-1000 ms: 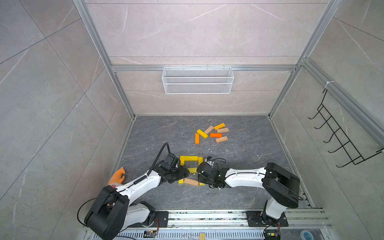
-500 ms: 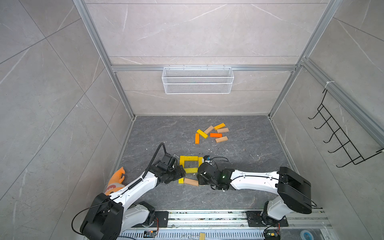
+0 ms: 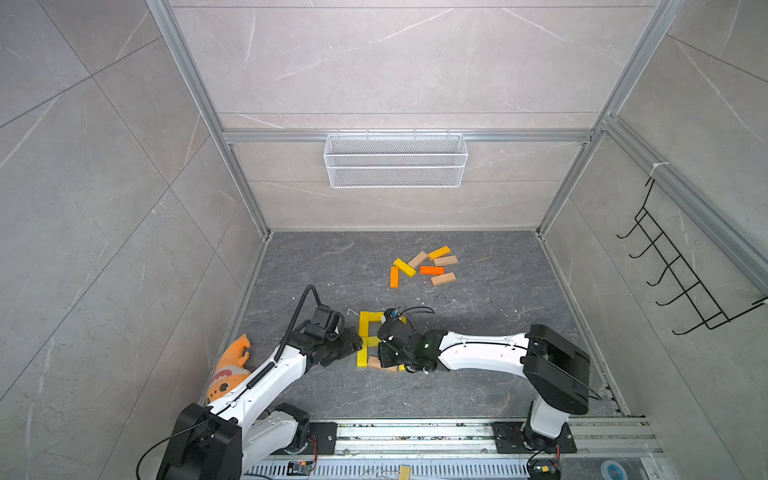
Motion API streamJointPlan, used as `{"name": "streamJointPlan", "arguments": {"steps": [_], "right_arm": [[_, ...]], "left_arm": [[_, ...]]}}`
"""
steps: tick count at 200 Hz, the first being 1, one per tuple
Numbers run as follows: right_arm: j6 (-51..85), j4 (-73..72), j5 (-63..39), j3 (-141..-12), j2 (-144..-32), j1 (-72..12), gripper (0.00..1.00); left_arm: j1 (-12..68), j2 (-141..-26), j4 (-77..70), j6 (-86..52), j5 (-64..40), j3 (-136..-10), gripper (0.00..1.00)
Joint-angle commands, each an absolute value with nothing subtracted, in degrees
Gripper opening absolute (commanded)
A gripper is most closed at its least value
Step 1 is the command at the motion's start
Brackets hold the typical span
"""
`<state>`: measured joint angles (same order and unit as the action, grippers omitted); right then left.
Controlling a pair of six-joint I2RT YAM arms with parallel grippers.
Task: Assemble the number 8 with building blocks
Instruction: Adjust the building block at the center of the board.
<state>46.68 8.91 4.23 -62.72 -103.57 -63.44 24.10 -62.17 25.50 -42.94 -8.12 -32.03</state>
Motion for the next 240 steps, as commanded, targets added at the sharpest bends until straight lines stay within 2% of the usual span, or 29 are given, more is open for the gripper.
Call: {"name": "streamJointPlan", "arguments": {"steps": [1, 108, 240], "right_arm": [[45.78, 8.84, 3.00, -65.24, -105.89, -63.72, 0.13], [45.24, 8.81, 1.79, -70.36, -112.34, -63.54, 0.09], [45.18, 6.94, -1.02, -70.08, -113.51, -63.37, 0.09]], "left_arm": [[23.66, -61.30, 26.74, -41.42, -9.21, -33.55, 0.82], [23.64, -62.24, 24.91, -41.80, -10.42, -32.40, 0.81], [23.69, -62.44, 23.79, -42.23, -10.99, -31.39, 0.80]]}}
